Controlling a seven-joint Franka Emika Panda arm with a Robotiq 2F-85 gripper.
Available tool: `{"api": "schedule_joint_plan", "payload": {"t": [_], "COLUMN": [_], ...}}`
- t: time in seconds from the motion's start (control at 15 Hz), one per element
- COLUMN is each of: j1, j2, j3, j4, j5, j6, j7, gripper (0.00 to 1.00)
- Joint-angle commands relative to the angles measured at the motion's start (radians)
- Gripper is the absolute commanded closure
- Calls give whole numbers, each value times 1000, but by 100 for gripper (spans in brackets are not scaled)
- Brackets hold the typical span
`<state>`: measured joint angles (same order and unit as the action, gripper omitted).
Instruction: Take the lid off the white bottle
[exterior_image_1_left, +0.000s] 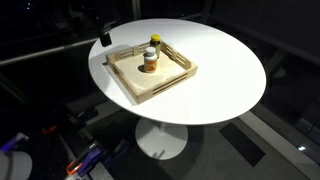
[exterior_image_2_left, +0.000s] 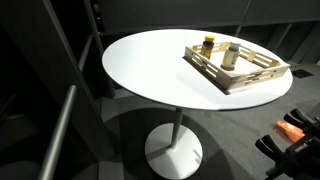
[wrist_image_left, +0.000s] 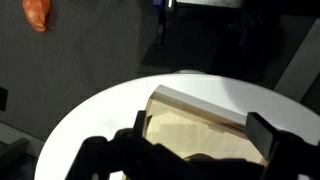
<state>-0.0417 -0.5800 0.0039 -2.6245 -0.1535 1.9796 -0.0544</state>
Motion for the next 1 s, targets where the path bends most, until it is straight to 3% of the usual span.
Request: {"api": "schedule_joint_plan", "payload": {"t": [0.0, 0.53, 0.93], "j1": [8, 14, 13], "j2": [0, 66, 202], "j3": [-7, 5, 5], "j4": [2, 61, 163], "j5": [-3, 0, 2], "j6": [-3, 15, 126], "j7": [3, 20, 47], "gripper": [0, 0, 0]}}
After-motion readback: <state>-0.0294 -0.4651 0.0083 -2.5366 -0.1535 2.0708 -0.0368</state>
